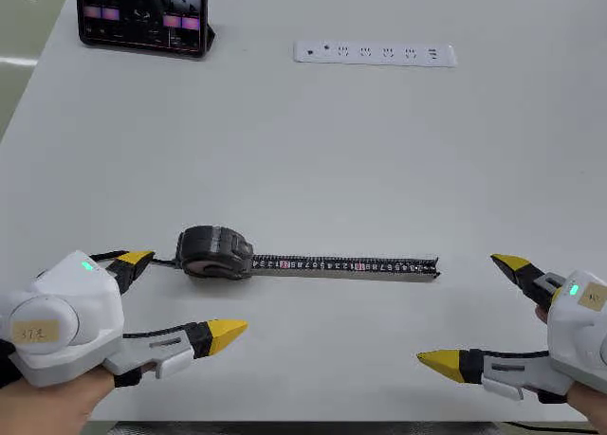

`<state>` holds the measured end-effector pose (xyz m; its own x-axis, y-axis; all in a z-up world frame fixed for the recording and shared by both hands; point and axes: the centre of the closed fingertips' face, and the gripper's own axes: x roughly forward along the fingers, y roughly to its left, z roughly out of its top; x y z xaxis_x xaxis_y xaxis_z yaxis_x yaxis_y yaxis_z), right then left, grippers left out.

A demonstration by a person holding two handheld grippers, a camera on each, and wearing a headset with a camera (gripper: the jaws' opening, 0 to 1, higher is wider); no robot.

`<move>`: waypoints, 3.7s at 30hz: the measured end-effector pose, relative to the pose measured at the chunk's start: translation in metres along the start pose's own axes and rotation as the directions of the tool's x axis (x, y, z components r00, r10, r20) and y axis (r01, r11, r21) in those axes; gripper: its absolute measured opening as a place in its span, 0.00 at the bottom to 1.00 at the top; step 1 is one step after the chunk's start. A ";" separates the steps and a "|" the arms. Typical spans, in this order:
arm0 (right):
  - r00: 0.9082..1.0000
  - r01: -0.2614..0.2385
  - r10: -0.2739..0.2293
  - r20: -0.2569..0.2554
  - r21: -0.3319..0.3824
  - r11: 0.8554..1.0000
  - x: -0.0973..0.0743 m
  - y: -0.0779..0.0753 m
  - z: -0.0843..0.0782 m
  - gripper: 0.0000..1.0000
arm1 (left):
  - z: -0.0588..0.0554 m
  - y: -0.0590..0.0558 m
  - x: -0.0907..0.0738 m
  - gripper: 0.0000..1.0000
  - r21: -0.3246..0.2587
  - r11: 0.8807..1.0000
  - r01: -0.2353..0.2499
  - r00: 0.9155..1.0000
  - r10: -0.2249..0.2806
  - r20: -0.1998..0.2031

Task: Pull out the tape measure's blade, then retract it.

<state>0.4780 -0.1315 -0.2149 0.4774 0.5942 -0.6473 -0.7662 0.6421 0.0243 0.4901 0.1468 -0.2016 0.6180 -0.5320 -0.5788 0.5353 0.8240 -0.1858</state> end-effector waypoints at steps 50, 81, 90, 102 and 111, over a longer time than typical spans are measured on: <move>1.000 -0.017 0.017 -0.009 -0.019 1.000 -0.001 -0.009 0.002 0.86 | 0.012 0.001 0.031 0.86 -0.162 0.983 -0.088 0.994 0.097 0.048; 0.997 -0.058 0.054 -0.046 -0.084 0.995 0.006 -0.024 0.007 0.73 | 0.012 0.018 0.041 0.75 -0.241 0.940 -0.242 0.964 0.260 0.047; 0.995 -0.075 0.067 -0.067 -0.119 0.990 0.009 -0.028 0.009 0.67 | 0.011 0.022 0.043 0.71 -0.249 0.924 -0.290 0.952 0.305 0.026; 0.993 -0.092 0.080 -0.081 -0.155 0.984 0.012 -0.035 0.013 0.59 | 0.008 0.028 0.046 0.67 -0.251 0.909 -0.334 0.939 0.344 -0.001; 0.991 -0.114 0.097 -0.096 -0.190 0.975 0.015 -0.038 0.015 0.55 | 0.007 0.032 0.047 0.64 -0.256 0.900 -0.354 0.932 0.363 -0.010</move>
<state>0.5212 -0.1399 -0.2137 0.3577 0.6044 -0.7118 -0.8832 0.4665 -0.0477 0.5399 0.1466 -0.2293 0.7644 -0.1943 -0.6148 0.1157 0.9794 -0.1657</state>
